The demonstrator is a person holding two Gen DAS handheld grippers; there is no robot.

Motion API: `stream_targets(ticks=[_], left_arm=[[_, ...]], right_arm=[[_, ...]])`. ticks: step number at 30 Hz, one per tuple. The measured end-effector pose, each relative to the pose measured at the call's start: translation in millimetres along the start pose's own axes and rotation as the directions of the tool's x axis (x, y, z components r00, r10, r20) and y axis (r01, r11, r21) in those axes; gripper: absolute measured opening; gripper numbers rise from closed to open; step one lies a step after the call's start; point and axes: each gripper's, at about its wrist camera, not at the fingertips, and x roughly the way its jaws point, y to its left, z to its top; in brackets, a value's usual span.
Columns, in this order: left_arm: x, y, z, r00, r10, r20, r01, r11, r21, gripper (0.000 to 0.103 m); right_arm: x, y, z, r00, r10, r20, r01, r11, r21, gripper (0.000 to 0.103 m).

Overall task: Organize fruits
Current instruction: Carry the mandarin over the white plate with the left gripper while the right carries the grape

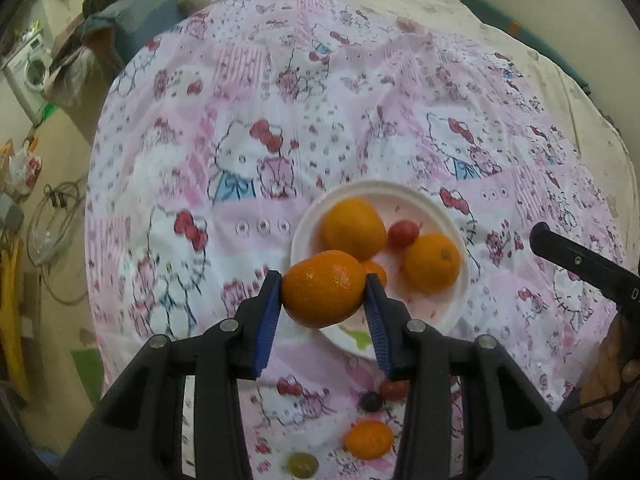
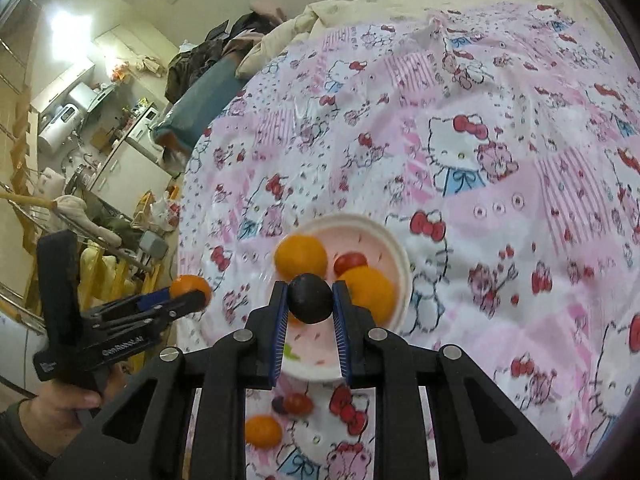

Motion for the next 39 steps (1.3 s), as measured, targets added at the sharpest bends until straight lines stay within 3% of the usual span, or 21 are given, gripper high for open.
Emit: stream_targets(ticks=[9, 15, 24, 39], left_arm=[[29, -7, 16, 0.999, 0.022, -0.042, -0.019, 0.998, 0.064, 0.037], [55, -2, 15, 0.995, -0.028, -0.099, 0.030, 0.999, 0.022, 0.037], [78, -8, 4, 0.987, -0.053, -0.151, 0.062, 0.997, 0.056, 0.037], [95, -4, 6, 0.975, -0.078, -0.208, 0.078, 0.997, -0.009, 0.039]], right_arm=[[26, -10, 25, 0.999, -0.029, -0.017, 0.028, 0.999, -0.016, 0.023], [51, -13, 33, 0.998, -0.035, -0.061, 0.033, 0.999, -0.031, 0.023], [79, -25, 28, 0.992, 0.009, -0.128, -0.005, 0.999, 0.031, 0.024], [96, -25, 22, 0.981, 0.086, -0.176, -0.072, 0.994, 0.086, 0.026]])
